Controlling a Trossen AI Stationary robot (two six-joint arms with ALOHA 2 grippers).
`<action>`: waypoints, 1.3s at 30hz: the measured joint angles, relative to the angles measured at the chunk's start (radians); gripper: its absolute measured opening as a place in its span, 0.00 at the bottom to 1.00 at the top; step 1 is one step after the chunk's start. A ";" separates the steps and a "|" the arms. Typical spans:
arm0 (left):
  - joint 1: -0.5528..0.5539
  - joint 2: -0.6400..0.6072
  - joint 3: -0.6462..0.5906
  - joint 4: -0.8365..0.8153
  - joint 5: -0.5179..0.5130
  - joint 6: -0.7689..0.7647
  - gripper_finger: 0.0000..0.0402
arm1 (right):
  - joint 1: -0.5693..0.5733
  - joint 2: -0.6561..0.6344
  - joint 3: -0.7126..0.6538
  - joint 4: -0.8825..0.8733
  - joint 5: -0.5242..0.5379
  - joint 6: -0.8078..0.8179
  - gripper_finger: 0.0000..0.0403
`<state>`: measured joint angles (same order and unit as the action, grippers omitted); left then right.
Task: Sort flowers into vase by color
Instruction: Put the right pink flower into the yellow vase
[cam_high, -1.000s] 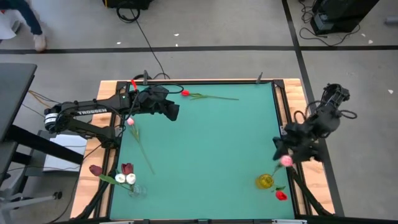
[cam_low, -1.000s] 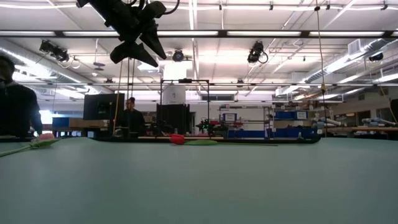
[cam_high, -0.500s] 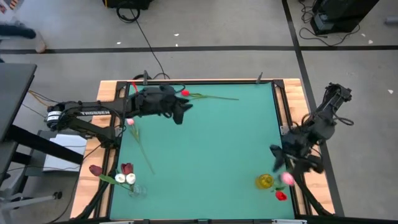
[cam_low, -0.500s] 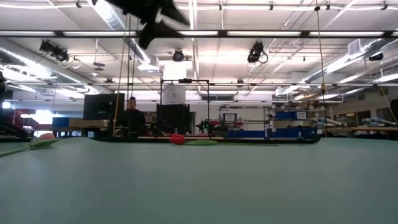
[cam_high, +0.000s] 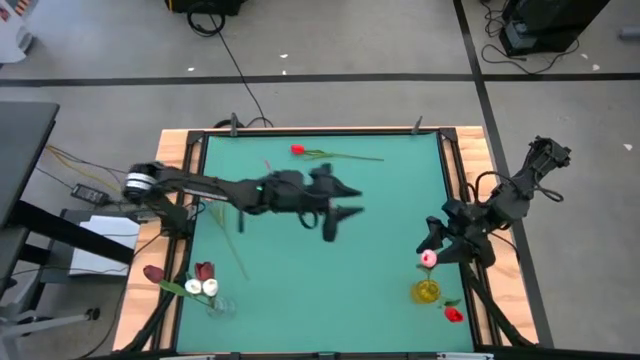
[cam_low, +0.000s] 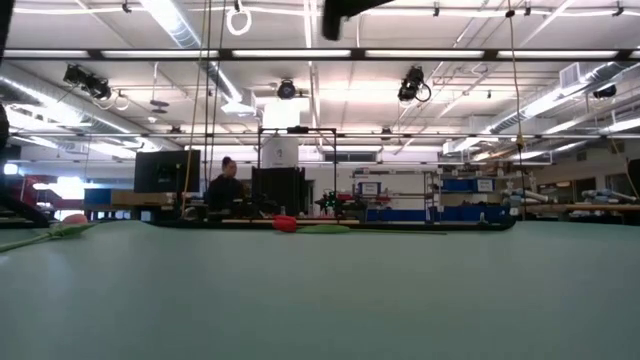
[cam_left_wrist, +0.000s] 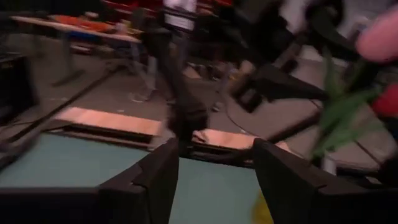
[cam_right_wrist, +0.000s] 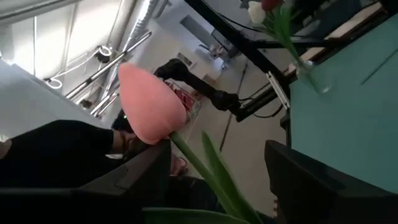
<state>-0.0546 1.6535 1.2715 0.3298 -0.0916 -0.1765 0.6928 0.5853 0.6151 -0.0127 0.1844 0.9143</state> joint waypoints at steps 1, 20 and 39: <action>-0.007 0.038 0.043 -0.008 0.028 0.011 0.53 | 0.000 -0.001 0.000 0.000 -0.001 0.005 0.66; -0.091 0.291 0.453 -0.025 0.154 0.064 0.56 | 0.000 -0.008 0.000 -0.117 0.185 0.084 0.64; -0.088 0.343 0.451 0.026 0.134 -0.126 0.69 | -0.004 0.033 0.000 -0.123 0.280 0.051 0.61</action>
<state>-0.1424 1.9961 1.7222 0.3556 0.0425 -0.3023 0.6891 0.6182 0.6151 -0.1357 0.4646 0.9657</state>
